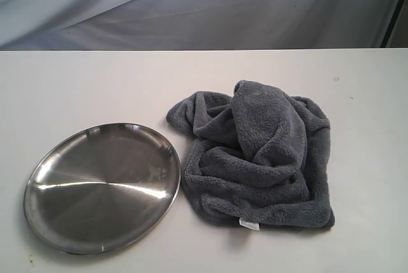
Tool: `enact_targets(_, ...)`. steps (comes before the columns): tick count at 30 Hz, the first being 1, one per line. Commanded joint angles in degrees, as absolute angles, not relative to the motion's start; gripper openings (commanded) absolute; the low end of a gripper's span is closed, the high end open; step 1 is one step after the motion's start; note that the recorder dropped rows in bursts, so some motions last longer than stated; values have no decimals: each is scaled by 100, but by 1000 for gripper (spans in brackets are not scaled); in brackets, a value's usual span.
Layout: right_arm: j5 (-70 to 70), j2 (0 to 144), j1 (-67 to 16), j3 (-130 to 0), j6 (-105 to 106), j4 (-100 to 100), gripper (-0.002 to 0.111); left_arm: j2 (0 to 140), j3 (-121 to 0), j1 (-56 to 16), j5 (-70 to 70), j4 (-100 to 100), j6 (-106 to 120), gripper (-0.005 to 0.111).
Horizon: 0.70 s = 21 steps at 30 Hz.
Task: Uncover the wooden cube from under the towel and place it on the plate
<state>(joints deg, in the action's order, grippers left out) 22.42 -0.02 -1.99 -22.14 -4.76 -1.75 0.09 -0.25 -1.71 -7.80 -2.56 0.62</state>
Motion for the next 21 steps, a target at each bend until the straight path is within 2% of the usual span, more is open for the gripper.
enact_targets(1, 3057, 0, -287, -2345, -426, -202, 0, 0, 0, -160, -777, -252, 57, 1)
enact_targets(4, 3645, 75, -434, -2439, -426, -167, 0, 0, 0, -160, -777, -252, 57, 1)
enact_targets(9, 4581, 997, -679, -2788, -408, -125, 0, 0, 0, -160, -777, -252, 46, 1)
enact_targets(16, 5747, 3738, -899, -3526, 563, 1461, 0, 0, 0, -160, -777, -252, 58, 1)
enact_targets(21, 5783, 5030, -1343, -3545, 753, 1568, 0, 0, 0, -160, -777, -252, 58, 1)
